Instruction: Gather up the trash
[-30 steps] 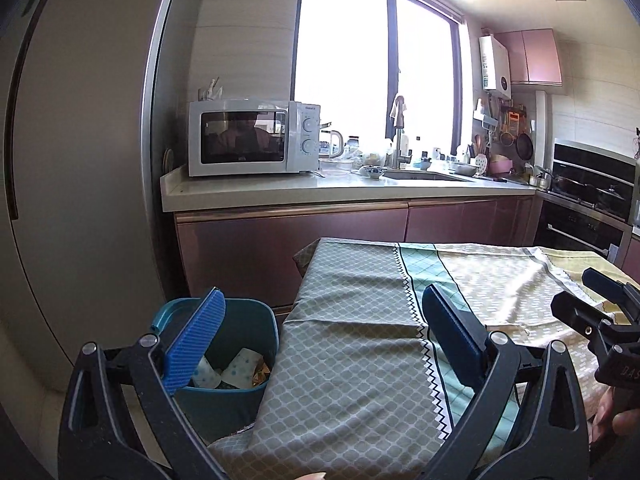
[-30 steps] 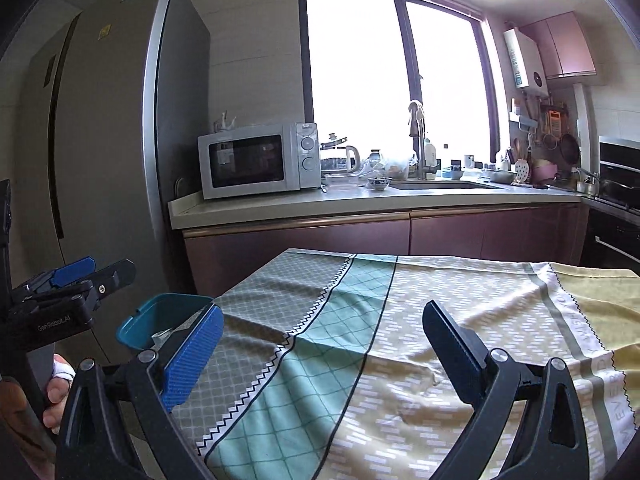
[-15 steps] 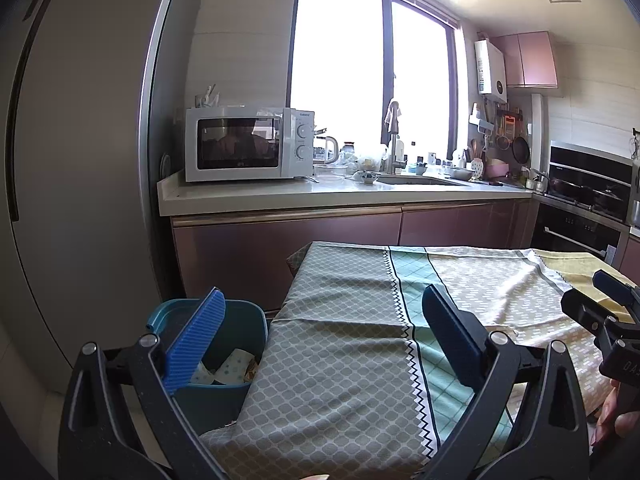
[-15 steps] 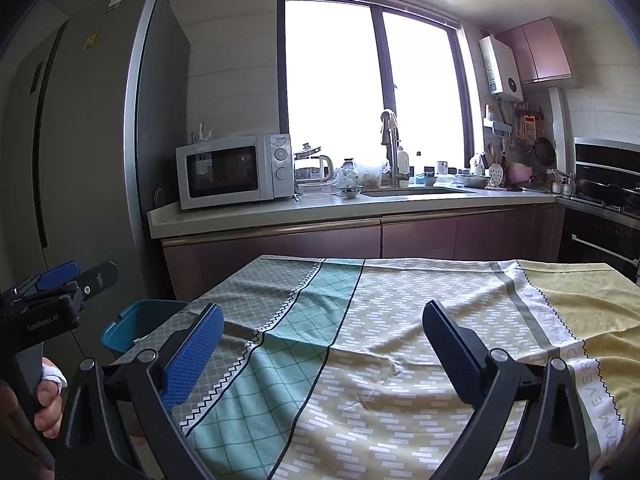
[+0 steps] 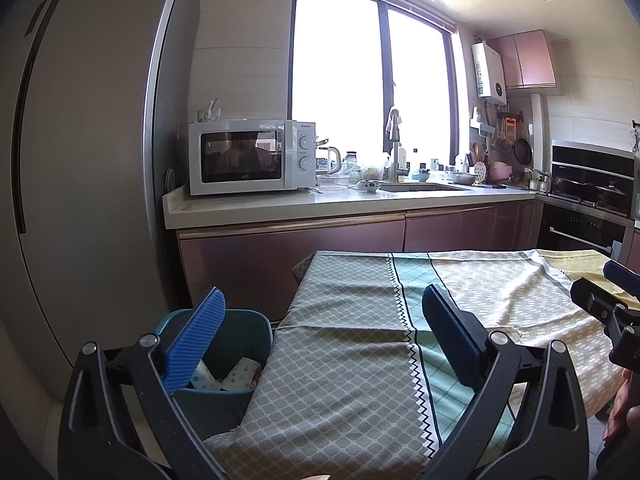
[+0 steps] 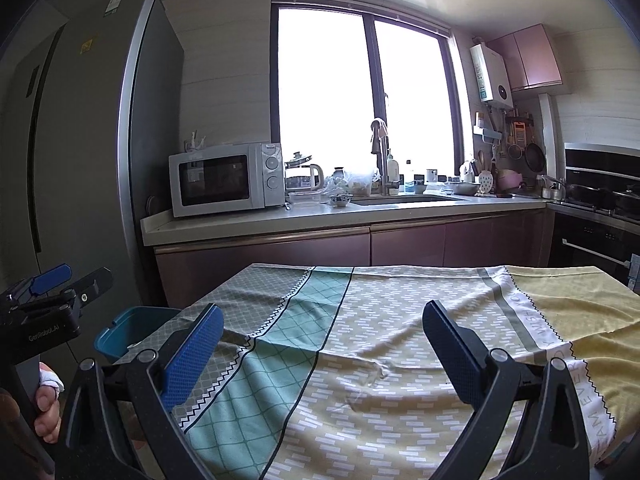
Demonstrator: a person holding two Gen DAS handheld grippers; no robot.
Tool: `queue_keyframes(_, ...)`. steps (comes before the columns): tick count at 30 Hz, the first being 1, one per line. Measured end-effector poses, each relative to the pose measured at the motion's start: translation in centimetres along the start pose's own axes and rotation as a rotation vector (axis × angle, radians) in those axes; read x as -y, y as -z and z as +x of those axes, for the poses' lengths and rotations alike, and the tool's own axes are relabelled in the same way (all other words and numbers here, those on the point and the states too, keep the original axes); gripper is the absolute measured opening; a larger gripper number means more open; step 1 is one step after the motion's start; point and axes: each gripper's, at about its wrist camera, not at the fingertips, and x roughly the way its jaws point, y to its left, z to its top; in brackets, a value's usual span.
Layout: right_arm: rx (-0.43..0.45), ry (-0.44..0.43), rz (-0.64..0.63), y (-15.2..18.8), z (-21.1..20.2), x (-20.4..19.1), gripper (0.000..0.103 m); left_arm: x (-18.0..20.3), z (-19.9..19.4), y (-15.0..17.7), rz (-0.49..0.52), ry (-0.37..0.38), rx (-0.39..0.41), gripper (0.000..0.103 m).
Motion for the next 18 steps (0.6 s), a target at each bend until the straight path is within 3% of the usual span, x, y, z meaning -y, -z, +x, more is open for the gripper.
queue_keyframes(18,0.002,0.014,-0.005,-0.12,-0.33,0.13,0.096,0.23,-0.16,0.29,0.006,0.0,0.008,0.097)
